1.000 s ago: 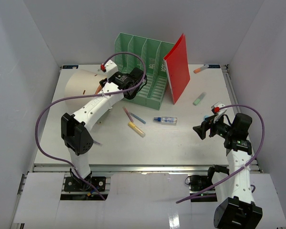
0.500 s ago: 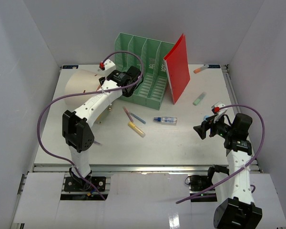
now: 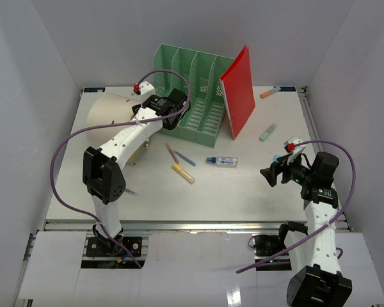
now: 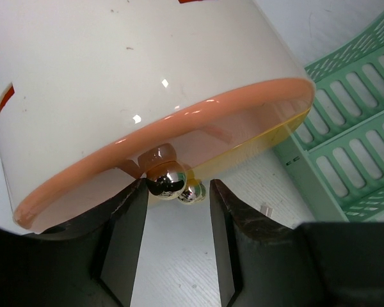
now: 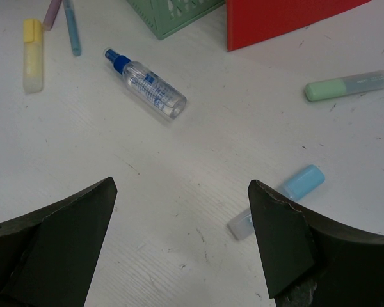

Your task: Organize the desk

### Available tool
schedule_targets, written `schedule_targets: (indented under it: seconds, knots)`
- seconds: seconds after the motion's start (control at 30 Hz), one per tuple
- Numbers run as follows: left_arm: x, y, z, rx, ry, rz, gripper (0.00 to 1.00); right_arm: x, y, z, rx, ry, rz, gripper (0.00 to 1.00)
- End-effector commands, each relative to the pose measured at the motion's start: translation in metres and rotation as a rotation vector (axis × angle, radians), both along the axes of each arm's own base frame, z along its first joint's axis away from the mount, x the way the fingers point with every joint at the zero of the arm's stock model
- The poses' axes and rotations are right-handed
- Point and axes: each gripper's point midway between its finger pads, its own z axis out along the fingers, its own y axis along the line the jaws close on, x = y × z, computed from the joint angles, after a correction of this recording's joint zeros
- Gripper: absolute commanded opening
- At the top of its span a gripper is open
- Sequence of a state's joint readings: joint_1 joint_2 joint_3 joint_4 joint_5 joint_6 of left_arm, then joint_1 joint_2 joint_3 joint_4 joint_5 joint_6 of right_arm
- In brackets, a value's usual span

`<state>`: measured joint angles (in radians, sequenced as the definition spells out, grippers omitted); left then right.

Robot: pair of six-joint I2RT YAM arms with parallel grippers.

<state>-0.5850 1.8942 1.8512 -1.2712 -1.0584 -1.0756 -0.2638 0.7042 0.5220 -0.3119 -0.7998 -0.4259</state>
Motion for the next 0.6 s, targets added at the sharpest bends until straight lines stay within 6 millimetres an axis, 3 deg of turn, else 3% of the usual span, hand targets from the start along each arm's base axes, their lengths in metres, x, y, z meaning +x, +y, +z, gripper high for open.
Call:
schedule_targets:
  seconds: [0.0,0.2,0.57]
  knots:
    - [0.001,0.007,0.012,-0.038,-0.040,0.006,0.53,0.007,-0.003,0.019,-0.016,-0.069,-0.008,0.90]
    - [0.003,0.011,0.014,-0.034,-0.044,0.012,0.47,0.007,-0.003,0.019,-0.016,-0.069,-0.010,0.90]
    - [0.005,0.012,0.025,-0.028,-0.063,0.009,0.50,0.008,-0.003,0.019,-0.018,-0.069,-0.012,0.90]
